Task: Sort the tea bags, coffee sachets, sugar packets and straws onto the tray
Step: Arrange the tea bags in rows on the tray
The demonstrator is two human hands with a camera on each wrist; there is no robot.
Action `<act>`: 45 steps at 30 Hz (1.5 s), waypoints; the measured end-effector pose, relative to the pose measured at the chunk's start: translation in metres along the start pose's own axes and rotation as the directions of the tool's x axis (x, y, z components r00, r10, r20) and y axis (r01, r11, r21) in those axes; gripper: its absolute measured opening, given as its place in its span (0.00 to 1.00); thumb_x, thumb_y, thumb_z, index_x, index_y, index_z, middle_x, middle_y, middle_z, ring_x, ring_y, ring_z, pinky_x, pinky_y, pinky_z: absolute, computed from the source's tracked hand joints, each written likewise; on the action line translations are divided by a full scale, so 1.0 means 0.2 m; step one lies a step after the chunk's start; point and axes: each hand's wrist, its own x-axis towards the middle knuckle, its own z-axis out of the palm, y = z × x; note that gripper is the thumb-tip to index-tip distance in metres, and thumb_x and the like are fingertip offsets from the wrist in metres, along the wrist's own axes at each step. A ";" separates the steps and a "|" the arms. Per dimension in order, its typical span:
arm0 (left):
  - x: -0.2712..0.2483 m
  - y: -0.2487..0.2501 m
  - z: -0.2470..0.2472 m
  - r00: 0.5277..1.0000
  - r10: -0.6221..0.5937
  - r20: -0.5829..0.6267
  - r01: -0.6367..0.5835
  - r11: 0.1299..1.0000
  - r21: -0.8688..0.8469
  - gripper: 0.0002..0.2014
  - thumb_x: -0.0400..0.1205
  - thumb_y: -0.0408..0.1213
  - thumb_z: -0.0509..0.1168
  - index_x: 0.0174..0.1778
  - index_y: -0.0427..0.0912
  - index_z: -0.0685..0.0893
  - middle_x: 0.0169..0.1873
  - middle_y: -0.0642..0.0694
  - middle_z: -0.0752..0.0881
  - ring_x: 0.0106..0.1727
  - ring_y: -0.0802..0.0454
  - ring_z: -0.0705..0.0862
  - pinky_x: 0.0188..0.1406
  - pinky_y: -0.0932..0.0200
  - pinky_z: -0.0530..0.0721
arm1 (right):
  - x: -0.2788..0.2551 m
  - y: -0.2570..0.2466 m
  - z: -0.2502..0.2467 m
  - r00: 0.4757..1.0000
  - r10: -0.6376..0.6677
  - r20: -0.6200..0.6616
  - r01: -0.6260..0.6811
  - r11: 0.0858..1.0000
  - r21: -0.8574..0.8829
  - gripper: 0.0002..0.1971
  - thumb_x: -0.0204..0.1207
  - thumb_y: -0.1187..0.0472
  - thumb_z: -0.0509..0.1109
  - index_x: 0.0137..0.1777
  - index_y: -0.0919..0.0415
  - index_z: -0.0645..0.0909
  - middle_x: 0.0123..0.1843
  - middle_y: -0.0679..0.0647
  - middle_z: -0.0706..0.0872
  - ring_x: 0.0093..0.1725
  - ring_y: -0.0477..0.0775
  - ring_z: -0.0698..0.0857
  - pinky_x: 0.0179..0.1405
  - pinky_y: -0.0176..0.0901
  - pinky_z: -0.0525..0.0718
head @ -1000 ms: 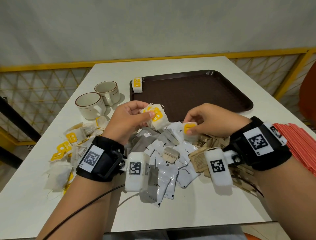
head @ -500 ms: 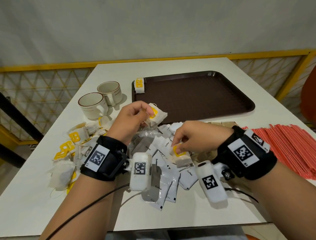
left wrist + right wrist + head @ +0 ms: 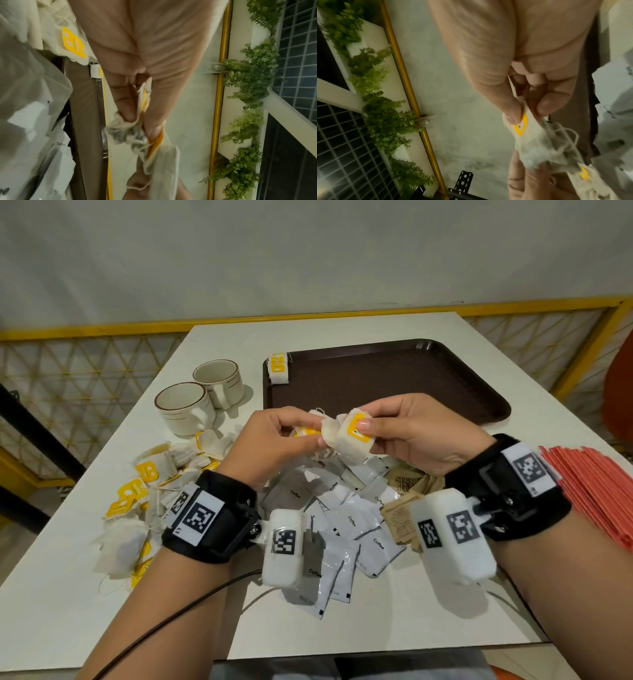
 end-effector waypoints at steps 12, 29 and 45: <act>0.00 0.01 0.01 0.995 0.098 -0.014 -0.096 0.990 0.101 0.12 0.65 0.37 0.77 0.44 0.47 0.89 0.49 0.41 0.86 0.53 0.47 0.85 0.59 0.49 0.84 | 0.04 0.02 0.00 0.999 0.043 -0.034 -0.042 0.998 0.041 0.09 0.77 0.72 0.66 0.55 0.69 0.84 0.51 0.63 0.88 0.47 0.54 0.85 0.46 0.38 0.87; 0.04 -0.08 -0.02 0.995 -0.020 -0.098 0.031 0.993 0.113 0.04 0.73 0.31 0.76 0.36 0.44 0.88 0.35 0.54 0.88 0.33 0.59 0.81 0.37 0.67 0.79 | -0.07 -0.14 -0.05 0.982 -0.176 0.067 0.189 0.897 -0.400 0.18 0.61 0.64 0.79 0.53 0.57 0.86 0.41 0.53 0.91 0.42 0.48 0.89 0.47 0.43 0.89; 0.06 -0.04 -0.05 1.000 -0.008 0.004 0.008 0.992 0.123 0.24 0.72 0.24 0.74 0.60 0.51 0.84 0.46 0.43 0.88 0.45 0.52 0.85 0.53 0.51 0.84 | 0.15 -0.17 -0.04 0.956 -0.238 0.169 0.267 0.477 -0.837 0.07 0.70 0.61 0.79 0.47 0.52 0.89 0.41 0.43 0.89 0.42 0.39 0.86 0.49 0.39 0.84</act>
